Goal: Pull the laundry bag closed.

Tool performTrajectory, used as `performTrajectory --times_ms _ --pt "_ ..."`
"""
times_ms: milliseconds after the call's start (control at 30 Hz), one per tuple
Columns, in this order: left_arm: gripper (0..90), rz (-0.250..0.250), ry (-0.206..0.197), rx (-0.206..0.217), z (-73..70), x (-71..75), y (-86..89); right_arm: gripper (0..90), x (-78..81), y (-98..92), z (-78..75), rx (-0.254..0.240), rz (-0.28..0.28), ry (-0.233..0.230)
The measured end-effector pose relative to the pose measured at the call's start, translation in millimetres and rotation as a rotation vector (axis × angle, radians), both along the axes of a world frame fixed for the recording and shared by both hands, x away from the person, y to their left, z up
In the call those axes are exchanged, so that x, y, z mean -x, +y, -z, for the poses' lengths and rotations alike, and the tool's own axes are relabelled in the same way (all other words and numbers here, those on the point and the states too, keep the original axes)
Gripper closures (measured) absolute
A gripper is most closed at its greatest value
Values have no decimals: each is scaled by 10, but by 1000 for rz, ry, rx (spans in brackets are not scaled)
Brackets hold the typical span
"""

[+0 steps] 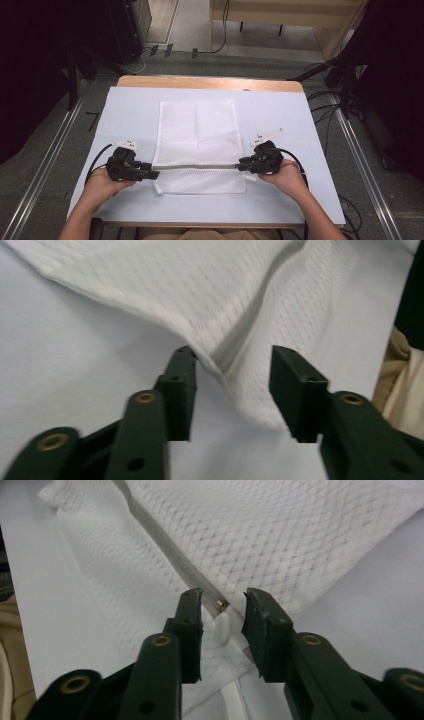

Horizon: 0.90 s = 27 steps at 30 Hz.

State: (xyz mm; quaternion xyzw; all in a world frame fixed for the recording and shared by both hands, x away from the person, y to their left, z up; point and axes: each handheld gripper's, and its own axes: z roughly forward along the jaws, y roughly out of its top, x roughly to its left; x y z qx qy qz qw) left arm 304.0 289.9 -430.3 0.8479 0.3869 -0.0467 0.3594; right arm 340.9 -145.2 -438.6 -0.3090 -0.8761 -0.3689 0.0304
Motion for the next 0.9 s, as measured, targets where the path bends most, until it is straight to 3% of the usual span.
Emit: performTrajectory --times_ms 300,467,600,900 --pt "383 -98 -89 6 -26 -26 76 460 -72 -81 57 3 91 -89" --pt "364 -151 -97 -5 -20 -50 141 401 -137 -210 60 -18 163 -109" --pt "362 -181 -98 -9 -10 -78 181 364 -194 -303 83 -20 242 -151" --pt "351 -234 -108 -28 7 -103 292 311 -304 -457 166 -2 338 -146"
